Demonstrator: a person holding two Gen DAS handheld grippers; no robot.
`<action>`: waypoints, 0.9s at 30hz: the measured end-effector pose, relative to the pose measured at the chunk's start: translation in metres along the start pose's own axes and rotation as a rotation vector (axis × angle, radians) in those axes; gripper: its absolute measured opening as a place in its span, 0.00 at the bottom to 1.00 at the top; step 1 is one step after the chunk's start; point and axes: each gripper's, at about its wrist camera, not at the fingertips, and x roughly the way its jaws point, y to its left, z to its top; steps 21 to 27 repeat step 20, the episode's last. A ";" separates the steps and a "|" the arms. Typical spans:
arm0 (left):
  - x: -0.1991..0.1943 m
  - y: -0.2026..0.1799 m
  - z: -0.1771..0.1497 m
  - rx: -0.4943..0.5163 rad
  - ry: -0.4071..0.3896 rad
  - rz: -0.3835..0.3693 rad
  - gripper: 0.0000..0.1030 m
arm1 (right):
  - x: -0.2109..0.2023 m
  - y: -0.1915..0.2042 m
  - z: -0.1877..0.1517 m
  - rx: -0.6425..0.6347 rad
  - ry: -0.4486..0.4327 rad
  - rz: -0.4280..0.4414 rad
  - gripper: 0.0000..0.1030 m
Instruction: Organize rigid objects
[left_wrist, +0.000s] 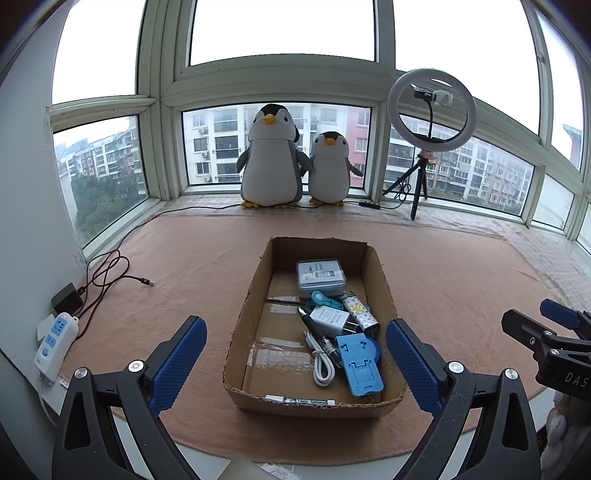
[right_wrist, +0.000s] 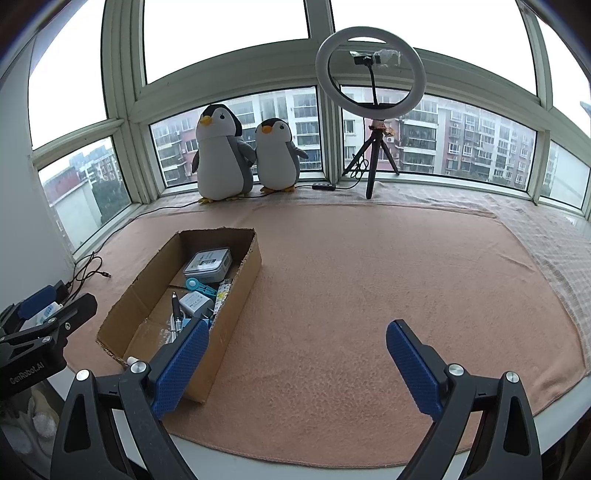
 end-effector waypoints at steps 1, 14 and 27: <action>0.000 0.000 0.000 0.000 0.001 0.000 0.96 | 0.000 0.000 0.000 0.000 0.000 0.000 0.92; 0.004 0.001 -0.002 -0.004 0.009 0.000 0.96 | 0.000 0.002 -0.002 -0.003 0.003 -0.003 0.92; 0.005 0.002 -0.004 -0.003 0.015 -0.003 0.97 | 0.001 0.003 -0.003 -0.005 0.003 -0.004 0.92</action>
